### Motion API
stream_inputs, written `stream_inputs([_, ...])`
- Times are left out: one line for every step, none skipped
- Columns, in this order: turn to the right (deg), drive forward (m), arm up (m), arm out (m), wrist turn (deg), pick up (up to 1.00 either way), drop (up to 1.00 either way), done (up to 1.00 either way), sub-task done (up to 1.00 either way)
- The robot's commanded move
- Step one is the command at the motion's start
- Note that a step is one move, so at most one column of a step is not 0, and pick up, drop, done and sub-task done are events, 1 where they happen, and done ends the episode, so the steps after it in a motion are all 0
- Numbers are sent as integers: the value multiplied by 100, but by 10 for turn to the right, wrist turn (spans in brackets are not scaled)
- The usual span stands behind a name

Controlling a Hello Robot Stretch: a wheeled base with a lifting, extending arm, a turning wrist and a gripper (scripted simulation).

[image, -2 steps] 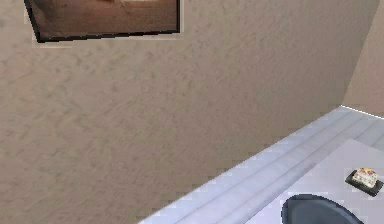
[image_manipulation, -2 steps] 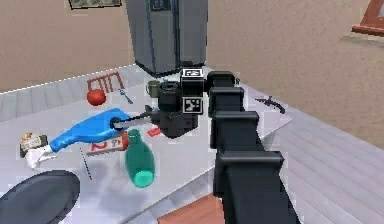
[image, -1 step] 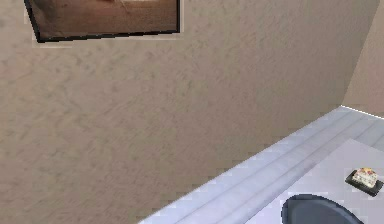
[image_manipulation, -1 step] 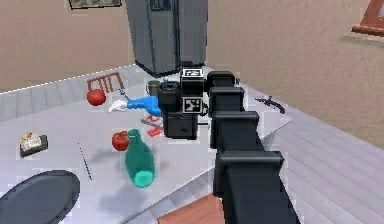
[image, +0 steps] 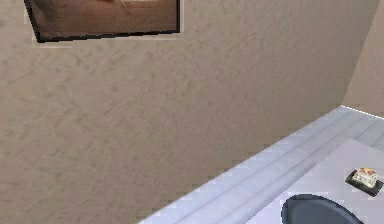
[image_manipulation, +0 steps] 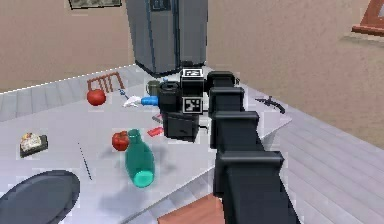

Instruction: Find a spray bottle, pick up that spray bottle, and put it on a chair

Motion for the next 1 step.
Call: stream_inputs([0,0,-42,0,0,0,0,0,0])
